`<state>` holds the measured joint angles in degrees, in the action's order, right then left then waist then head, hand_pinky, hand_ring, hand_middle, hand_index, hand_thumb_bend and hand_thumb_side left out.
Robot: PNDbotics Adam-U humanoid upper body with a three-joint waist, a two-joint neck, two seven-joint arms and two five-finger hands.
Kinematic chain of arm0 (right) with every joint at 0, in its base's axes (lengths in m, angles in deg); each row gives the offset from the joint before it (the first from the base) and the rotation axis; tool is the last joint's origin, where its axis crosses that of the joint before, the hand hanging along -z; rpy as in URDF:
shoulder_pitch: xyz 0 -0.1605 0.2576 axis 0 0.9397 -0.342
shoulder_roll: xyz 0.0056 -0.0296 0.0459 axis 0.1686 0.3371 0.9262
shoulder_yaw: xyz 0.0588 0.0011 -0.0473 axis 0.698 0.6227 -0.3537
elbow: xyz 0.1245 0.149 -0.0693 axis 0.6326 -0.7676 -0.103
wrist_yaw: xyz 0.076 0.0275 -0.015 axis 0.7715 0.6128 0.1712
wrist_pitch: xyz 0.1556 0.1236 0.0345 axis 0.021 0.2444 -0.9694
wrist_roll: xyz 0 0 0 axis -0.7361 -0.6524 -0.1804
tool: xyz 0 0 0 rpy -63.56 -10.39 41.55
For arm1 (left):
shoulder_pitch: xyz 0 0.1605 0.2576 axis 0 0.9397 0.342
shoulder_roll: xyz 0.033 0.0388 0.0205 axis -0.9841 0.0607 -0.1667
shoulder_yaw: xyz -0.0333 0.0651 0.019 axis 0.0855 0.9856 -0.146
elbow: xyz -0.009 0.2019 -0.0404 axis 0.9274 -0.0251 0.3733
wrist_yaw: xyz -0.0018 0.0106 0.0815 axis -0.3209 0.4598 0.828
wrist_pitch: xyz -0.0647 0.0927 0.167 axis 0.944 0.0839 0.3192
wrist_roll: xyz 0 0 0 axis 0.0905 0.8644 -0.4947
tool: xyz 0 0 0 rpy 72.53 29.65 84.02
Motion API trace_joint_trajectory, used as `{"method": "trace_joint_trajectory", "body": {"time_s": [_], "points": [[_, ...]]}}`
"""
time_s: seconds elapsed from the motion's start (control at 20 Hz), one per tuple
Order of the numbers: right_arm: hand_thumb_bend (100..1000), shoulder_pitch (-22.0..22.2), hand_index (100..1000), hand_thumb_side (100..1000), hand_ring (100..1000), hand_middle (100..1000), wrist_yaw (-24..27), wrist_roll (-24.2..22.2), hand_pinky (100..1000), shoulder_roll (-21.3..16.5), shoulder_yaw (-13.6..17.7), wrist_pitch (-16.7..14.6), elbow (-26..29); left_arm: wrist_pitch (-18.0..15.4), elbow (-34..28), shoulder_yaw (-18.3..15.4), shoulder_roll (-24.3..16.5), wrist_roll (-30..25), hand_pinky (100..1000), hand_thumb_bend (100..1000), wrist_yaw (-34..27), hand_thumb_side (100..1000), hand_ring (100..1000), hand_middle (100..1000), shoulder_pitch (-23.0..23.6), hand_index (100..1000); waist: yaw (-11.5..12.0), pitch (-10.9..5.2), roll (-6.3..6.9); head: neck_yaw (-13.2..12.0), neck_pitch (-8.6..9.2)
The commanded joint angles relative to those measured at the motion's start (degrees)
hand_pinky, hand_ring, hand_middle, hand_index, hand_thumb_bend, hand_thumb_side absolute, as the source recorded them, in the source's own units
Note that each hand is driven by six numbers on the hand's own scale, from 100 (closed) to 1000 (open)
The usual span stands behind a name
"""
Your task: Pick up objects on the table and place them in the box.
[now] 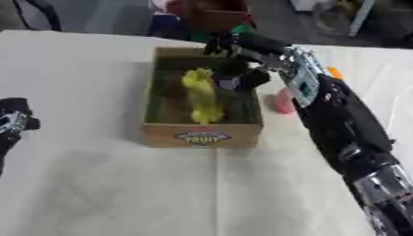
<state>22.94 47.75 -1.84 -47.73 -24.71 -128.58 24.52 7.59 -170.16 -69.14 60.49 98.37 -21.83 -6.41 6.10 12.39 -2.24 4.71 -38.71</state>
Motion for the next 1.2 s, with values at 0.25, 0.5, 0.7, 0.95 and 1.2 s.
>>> {"method": "trace_joint_trajectory", "body": {"time_s": [0.25,0.5,0.7,0.95,1.2], "points": [[204,2.16,866,329,780,828,23.04,-5.6,670,-5.53,-4.66,1.64,16.65,2.76,-1.57,1.82,-3.48,-3.4,491,136,8.99,176,405,363,-4.02,557,-1.29,-1.79,0.27,-1.83,-0.34],[273,4.63,872,279,788,833,37.48,-12.3,678,-8.06,-5.98,6.49,26.05,5.6,-2.07,3.52,-4.42,-3.84,414,136,15.91,161,337,292,-6.61,514,-2.58,-2.34,0.25,-2.51,-0.67],[314,5.71,888,254,800,847,43.15,-18.51,691,-9.07,-6.26,7.88,29.06,5.49,-2.02,5.08,-4.51,-6.51,376,291,15.98,157,289,226,-7.68,440,-3.27,-2.61,0.28,-2.76,-0.81],[341,6.79,899,211,806,853,48.32,-27.06,696,-9.8,-6.3,8.3,30.22,3.39,-1.71,5.5,-5.2,-10.71,342,362,16.85,146,258,194,-8.02,404,-3.7,-2.83,0.44,-2.75,-0.98],[315,7.17,905,233,808,853,51.24,-31.99,697,-10.09,-6.06,8.85,30.51,1.99,-1.66,5.54,-5.4,-10.37,293,306,18.62,100,210,121,-8.61,324,-3.92,-3.0,0.51,-2.81,-1.09]]}}
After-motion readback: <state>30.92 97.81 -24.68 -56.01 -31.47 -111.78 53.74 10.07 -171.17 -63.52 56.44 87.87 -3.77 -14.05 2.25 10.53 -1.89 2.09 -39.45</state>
